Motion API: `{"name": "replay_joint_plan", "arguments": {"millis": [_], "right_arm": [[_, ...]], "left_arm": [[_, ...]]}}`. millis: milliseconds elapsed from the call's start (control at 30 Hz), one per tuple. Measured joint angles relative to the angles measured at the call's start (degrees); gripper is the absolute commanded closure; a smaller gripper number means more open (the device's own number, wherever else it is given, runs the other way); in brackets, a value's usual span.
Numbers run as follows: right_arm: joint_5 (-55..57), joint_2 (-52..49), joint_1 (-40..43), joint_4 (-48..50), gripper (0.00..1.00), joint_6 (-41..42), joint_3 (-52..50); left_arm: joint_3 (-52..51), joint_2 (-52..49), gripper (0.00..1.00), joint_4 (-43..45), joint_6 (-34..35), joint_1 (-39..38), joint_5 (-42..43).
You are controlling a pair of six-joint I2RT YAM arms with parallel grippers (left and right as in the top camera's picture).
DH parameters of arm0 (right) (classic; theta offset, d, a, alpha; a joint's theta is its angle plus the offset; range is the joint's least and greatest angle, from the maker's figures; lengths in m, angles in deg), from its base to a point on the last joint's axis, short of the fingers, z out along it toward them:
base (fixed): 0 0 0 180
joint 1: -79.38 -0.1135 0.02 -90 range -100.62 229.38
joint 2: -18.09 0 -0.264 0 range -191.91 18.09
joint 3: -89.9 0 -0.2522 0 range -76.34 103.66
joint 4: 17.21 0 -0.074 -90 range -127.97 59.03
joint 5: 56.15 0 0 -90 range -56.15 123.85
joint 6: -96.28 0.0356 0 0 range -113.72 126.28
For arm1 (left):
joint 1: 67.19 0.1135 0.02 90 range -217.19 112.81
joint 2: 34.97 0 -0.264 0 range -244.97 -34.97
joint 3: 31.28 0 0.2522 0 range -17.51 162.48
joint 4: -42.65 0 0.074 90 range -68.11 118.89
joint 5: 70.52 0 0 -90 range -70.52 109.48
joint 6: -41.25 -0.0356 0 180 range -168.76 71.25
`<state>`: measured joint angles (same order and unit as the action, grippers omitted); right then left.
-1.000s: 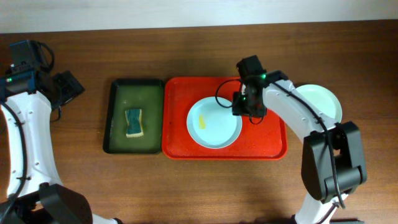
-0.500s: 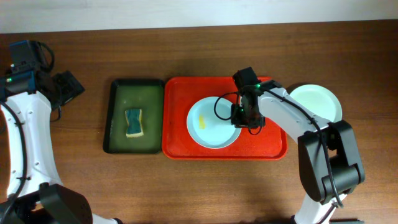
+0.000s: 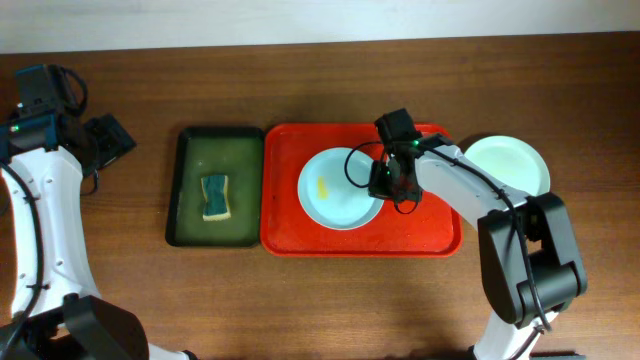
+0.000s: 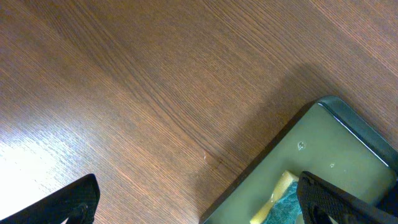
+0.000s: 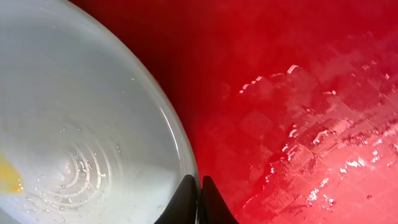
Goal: Clean dirty plates on tray and stack at the side
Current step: 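Hold the blue plate rim with the right gripper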
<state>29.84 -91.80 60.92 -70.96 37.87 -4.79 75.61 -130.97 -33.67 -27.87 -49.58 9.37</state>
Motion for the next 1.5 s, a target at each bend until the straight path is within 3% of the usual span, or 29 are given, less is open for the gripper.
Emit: {"name": "replay_joint_plan", "arguments": {"millis": [167,367,400,433,500,667,933,1067,1167,1500], "right_arm": [[0.13,0.0,0.15,-1.95,0.96,6.03,0.0],[0.13,0.0,0.15,-3.5,0.94,7.21,0.0],[0.13,0.02,0.15,-3.48,0.87,7.21,0.0],[0.59,0.0,0.15,-3.48,0.69,7.26,0.0],[1.95,0.0,0.17,-3.48,0.63,7.45,0.0],[6.64,0.0,0.26,-2.6,0.68,6.69,0.11],[7.48,0.0,0.26,-7.91,0.71,-4.79,4.48],[7.43,0.0,0.26,-7.52,0.73,-5.77,4.46],[4.66,0.0,0.26,-6.27,0.79,-8.57,4.46],[4.87,0.0,0.28,-2.45,0.81,-9.79,2.51]], "left_arm": [[0.0,0.0,0.01,0.0,0.0,0.0,0.0],[0.0,0.0,0.01,0.0,0.0,0.0,0.0],[0.0,0.0,0.01,0.0,0.0,0.0,0.0],[0.0,0.0,0.01,0.0,0.0,0.0,0.0],[0.0,0.0,0.01,0.0,0.0,0.0,0.0],[0.0,0.0,0.01,0.0,0.0,0.0,0.02],[0.0,0.0,0.01,0.0,0.0,0.0,0.0],[0.0,0.0,0.01,0.0,0.0,0.0,0.0],[0.0,0.0,0.01,0.0,0.0,0.0,0.0],[0.0,0.0,0.01,-0.02,0.0,0.0,0.0]]}}
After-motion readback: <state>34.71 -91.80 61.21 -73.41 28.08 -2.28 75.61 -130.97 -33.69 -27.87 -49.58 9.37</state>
